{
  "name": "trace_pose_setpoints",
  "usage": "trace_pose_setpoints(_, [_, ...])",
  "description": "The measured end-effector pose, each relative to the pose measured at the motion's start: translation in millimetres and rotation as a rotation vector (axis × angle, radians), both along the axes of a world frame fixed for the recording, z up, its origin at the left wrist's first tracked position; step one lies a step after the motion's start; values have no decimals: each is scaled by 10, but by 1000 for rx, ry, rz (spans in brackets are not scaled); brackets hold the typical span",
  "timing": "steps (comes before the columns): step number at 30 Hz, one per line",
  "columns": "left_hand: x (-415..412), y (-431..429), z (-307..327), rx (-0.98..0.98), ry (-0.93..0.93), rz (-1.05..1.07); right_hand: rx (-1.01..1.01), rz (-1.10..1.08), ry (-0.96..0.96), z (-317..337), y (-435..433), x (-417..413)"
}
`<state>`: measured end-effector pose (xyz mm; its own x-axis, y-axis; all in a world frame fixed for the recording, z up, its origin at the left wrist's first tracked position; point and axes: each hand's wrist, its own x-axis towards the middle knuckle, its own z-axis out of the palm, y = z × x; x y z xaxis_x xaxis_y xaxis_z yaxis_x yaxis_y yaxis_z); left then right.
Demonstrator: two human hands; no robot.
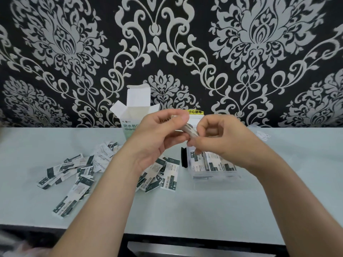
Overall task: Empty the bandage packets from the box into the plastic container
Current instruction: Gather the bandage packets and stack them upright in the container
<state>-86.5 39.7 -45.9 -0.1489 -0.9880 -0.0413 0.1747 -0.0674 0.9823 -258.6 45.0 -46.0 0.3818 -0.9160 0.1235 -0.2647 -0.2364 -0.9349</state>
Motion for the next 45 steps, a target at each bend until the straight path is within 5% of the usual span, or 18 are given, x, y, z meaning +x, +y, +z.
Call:
trace_pose_setpoints(9, [-387,-142,-55,127,166,171,-212,-237,-22,21,7,-288])
trace_pose_setpoints(20, [-733,-269,-157,175,95,101,-206,-282,-55,-20,-23,-842])
trace_pose_setpoints(25, [-839,-318,-191,181,13,83,-292,-382,121,-75,-13,-946])
trace_pose_setpoints(28, [-879,-342,-221,121,-187,61,-406,-435,274,-119,-22,-991])
trace_pose_setpoints(32, [-830,-337,-293,-206,-840,101,-657,-452,579,-168,-70,-1022])
trace_pose_setpoints(37, [-866,-261,-307,-370,-1306,-193,-845,-354,921,-307,-33,-966])
trace_pose_setpoints(41, [-828,-331,-434,-407,-1406,-282,-985,-215,1112,-375,-85,-967])
trace_pose_setpoints(45, [-833,-361,-446,-392,-1392,-363,-887,-1,1265,-285,-164,-873])
